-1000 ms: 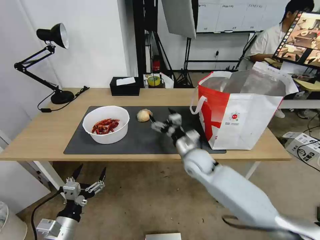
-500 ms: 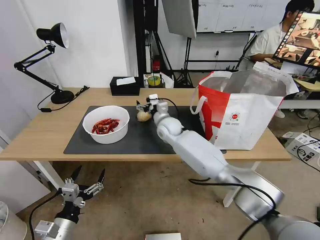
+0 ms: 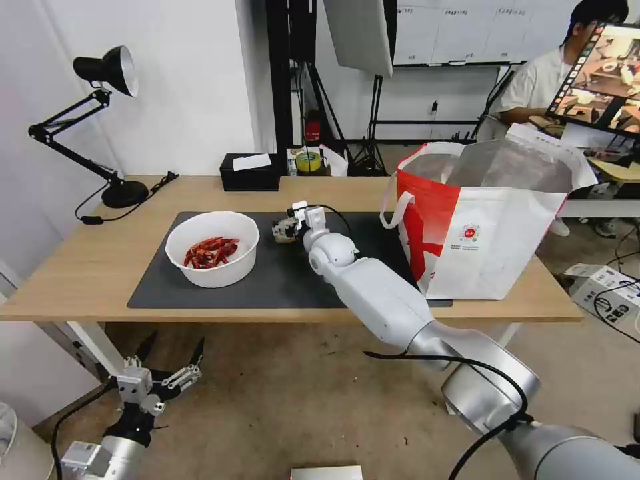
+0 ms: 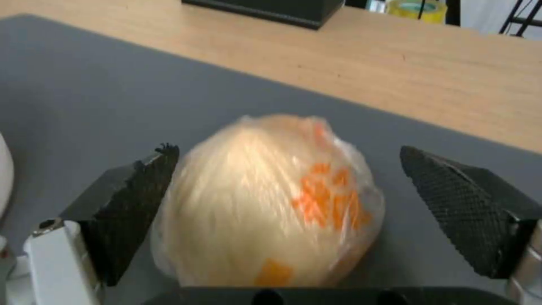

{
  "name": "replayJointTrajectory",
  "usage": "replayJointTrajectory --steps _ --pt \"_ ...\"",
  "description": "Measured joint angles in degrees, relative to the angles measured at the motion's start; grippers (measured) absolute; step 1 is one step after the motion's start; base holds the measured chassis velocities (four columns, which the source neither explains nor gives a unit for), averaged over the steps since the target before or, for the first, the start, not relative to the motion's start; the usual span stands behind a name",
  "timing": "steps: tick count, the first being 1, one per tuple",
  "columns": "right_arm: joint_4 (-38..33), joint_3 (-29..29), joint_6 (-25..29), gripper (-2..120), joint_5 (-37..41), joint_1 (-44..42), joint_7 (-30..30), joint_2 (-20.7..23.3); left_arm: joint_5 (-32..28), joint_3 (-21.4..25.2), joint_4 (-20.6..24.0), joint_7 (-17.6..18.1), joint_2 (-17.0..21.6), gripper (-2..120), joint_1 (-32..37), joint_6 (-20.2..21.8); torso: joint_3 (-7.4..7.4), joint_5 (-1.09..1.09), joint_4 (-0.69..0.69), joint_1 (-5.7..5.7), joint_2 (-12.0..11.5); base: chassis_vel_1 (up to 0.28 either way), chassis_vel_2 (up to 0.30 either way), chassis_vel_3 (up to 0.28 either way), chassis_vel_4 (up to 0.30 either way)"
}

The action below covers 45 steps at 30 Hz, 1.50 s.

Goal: Pick up the trash from the table and place it into the takeout bag.

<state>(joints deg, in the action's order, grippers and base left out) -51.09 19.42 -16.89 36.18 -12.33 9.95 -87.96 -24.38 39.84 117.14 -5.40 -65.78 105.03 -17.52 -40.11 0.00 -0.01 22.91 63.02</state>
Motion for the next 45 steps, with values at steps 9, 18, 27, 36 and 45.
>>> replayJointTrajectory --steps 9,18,27,36,45 --pt "1.4 0.2 -0.1 100 -0.7 -0.1 -1.1 -0.7 -1.7 -0.3 0.3 0.0 -0.3 100 0.1 0.3 0.0 0.0 0.01 0.0 0.0 0.0 0.0 0.0 0.0" --pt "4.5 -0.7 1.3 88 -2.2 0.3 -3.4 -2.0 -1.0 -0.2 0.5 0.0 -0.8 100 -0.1 0.3 0.0 0.0 0.01 0.0 0.0 0.0 0.0 0.0 0.0" --pt "4.4 -0.8 1.9 62 -2.2 0.1 -3.8 -1.9 -1.0 0.0 0.5 0.0 -1.1 100 0.0 0.3 0.0 0.0 0.0 0.0 0.0 0.0 0.0 0.0 0.0" --pt "-5.2 -0.4 5.9 11 -2.0 -4.3 -1.6 3.0 -1.2 0.3 0.9 0.0 -1.5 100 0.3 0.1 0.0 -0.01 0.0 0.0 0.0 0.0 0.0 0.0 0.0" --pt "-22.7 -0.4 12.8 9 -7.6 -10.9 3.3 12.5 -1.1 0.1 1.2 0.1 -2.0 100 0.3 0.0 0.0 -0.01 -0.01 0.0 0.0 0.0 0.0 0.0 0.0"
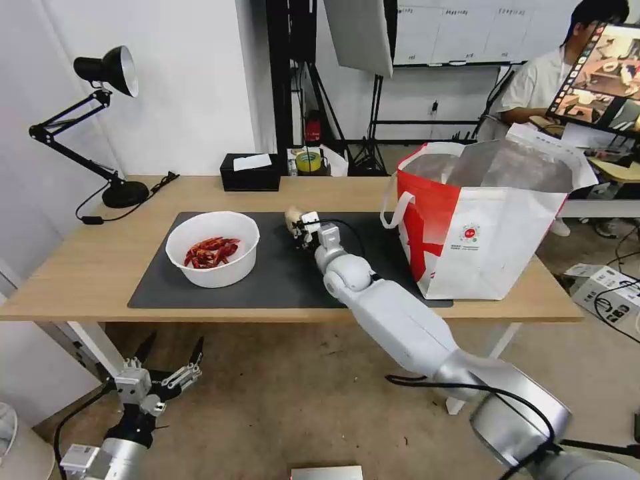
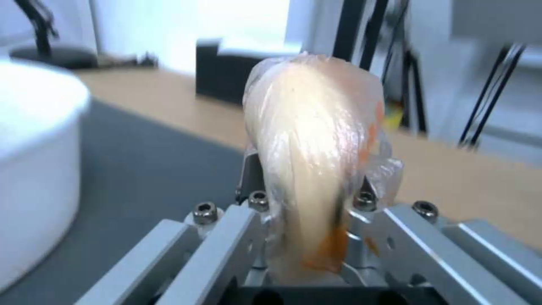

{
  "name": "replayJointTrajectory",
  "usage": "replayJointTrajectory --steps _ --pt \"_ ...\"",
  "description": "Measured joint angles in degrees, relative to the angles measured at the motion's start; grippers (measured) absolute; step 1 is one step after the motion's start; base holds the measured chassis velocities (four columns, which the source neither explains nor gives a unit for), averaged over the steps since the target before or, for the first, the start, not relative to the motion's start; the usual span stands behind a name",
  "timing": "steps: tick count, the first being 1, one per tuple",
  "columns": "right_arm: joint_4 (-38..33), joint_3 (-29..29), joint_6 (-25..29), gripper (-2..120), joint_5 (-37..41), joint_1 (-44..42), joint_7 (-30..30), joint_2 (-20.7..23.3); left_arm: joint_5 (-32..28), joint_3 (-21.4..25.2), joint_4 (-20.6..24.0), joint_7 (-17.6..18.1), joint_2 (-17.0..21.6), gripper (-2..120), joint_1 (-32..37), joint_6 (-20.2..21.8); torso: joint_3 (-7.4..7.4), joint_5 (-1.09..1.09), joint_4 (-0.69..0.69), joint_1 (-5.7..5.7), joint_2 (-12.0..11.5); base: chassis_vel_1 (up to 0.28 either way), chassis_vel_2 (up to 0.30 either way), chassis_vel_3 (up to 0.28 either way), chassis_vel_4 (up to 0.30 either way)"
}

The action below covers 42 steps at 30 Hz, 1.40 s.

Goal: Pick up the trash from the table and place it into the takeout bag.

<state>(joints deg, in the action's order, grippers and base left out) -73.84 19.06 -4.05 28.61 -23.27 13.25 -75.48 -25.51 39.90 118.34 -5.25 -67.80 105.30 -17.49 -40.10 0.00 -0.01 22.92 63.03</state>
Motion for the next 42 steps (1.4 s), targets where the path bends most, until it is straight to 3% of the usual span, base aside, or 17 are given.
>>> replayJointTrajectory --steps 10,19,25,30,37,42 --pt "-21.4 -7.7 6.9 8 -9.3 -11.7 4.1 8.9 1.1 -1.3 0.7 0.1 -0.3 100 -0.1 0.1 0.0 -0.02 0.0 0.0 0.0 0.0 0.0 0.0 0.0" --pt "-30.6 -15.7 8.9 8 -15.5 -16.8 6.9 12.9 2.1 -1.8 1.6 0.2 -0.3 100 0.4 0.2 0.01 -0.01 0.01 -0.01 0.0 0.0 0.0 0.0 0.0" --pt "-34.2 -22.0 7.5 8 -18.6 -17.1 11.2 18.5 3.5 -2.8 1.8 0.3 -1.0 100 0.9 0.2 0.0 -0.01 0.01 -0.01 0.0 0.0 0.0 0.0 0.0" --pt "-34.0 -25.4 5.1 8 -13.7 -16.1 15.2 22.1 4.3 -3.9 1.9 0.3 -1.7 100 0.9 0.2 0.0 -0.01 0.0 -0.01 0.0 0.0 0.0 0.0 0.0" --pt "-33.1 -25.3 -2.3 8 4.7 -12.8 20.3 24.9 4.9 -5.8 2.5 0.4 -2.6 100 0.9 0.4 0.0 -0.01 0.01 0.0 0.0 0.0 0.0 0.0 0.0" --pt "-33.2 -25.2 -4.4 13 7.6 -12.1 21.1 25.0 5.1 -5.8 2.2 0.4 -2.7 100 0.9 0.4 -0.01 0.0 0.01 0.0 0.0 0.0 0.0 0.0 0.0"
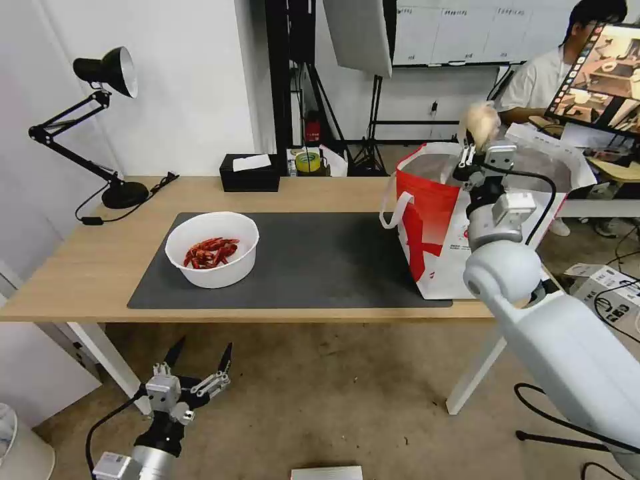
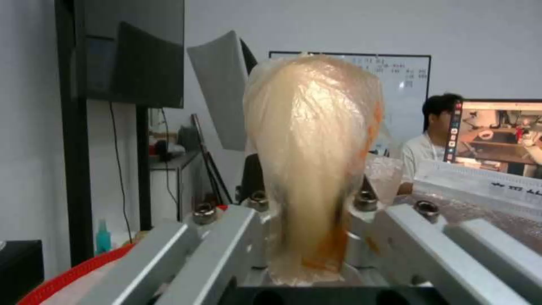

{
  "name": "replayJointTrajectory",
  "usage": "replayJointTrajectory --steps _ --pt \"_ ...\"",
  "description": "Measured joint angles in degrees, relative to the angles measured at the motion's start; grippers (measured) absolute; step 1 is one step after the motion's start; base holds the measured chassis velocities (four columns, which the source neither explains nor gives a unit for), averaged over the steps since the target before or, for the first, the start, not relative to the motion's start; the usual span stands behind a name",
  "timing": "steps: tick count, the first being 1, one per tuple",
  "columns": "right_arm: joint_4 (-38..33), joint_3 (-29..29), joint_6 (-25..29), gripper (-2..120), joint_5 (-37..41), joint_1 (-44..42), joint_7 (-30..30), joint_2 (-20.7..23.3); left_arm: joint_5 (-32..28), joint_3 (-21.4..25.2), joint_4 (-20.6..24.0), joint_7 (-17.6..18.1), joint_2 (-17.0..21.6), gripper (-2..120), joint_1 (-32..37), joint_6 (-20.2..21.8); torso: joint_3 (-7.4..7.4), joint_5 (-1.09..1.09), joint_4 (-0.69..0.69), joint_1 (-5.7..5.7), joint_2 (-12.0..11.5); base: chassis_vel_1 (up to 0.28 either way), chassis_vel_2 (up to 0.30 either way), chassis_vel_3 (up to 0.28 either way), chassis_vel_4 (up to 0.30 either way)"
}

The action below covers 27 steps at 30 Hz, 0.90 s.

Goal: Pick up the trash from the table and place it into the takeout bag.

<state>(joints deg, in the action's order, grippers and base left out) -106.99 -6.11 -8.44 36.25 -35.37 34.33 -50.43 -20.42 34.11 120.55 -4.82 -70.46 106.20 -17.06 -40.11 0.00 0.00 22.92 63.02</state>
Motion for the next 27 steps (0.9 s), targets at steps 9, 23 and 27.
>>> replayJointTrajectory --steps 9,23,27 --pt "-0.7 1.2 -3.3 46 2.8 2.1 0.9 -0.4 -0.8 1.1 0.2 0.0 0.8 100 0.0 0.0 0.0 0.0 0.0 0.0 0.0 0.0 0.0 0.0 0.0" --pt "-0.3 2.1 -5.3 96 7.6 3.0 3.3 -1.5 -1.1 1.1 -0.7 0.1 1.0 100 -0.9 0.2 0.0 0.0 0.0 0.0 0.0 0.0 0.0 0.0 0.0" --pt "-0.4 2.2 -6.2 100 9.0 3.4 3.4 -0.9 -1.1 1.1 -0.7 0.2 0.8 100 -0.8 0.2 0.0 0.01 0.0 0.0 0.0 0.0 0.0 0.0 0.0"
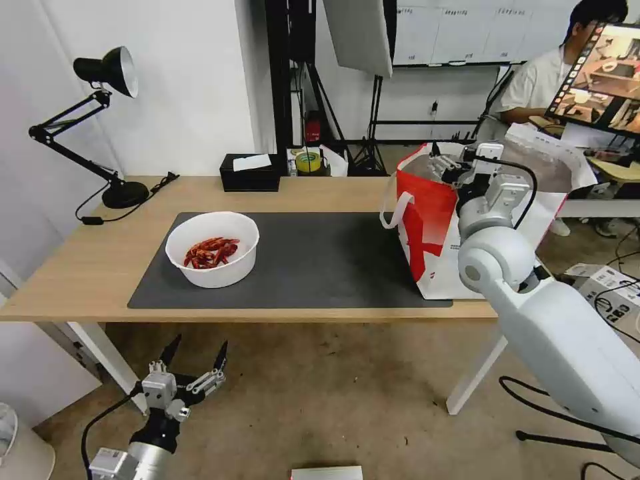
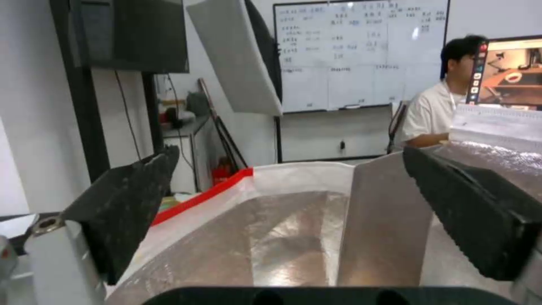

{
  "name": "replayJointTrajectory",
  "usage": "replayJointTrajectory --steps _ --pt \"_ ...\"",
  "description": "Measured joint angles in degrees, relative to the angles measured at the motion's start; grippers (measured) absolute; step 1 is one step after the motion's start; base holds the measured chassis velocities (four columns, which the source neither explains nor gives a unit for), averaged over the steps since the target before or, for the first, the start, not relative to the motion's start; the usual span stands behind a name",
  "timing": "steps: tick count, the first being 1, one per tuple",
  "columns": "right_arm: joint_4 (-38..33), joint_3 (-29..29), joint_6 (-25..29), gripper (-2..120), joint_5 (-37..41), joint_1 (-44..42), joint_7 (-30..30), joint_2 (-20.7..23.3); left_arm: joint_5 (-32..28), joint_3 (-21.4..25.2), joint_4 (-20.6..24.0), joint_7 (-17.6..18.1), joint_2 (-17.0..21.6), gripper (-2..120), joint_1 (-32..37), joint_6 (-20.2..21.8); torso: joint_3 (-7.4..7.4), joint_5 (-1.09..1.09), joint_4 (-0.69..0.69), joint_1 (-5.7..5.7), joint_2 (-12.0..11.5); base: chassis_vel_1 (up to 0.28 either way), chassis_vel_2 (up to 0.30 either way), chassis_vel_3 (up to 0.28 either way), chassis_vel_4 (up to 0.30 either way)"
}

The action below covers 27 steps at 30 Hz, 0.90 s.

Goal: Pick up the trash from the table and place it into the takeout bag.

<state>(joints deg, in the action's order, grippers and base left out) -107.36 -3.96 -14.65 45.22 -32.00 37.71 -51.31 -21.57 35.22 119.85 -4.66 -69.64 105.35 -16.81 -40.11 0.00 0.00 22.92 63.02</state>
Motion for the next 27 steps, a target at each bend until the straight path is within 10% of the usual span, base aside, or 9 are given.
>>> replayJointTrajectory --steps 15,27 --pt "-2.7 -0.5 0.6 100 0.7 -1.0 -1.9 1.4 -0.6 0.9 1.3 0.1 0.3 100 0.1 0.1 0.0 0.0 0.0 0.0 0.0 0.0 0.0 0.0 0.0" --pt "-14.0 -4.4 10.4 100 4.6 -14.5 -20.4 6.3 -1.0 1.2 1.6 0.1 0.1 100 -0.3 0.1 0.01 -0.01 0.0 0.0 0.0 0.0 0.0 0.0 0.0"
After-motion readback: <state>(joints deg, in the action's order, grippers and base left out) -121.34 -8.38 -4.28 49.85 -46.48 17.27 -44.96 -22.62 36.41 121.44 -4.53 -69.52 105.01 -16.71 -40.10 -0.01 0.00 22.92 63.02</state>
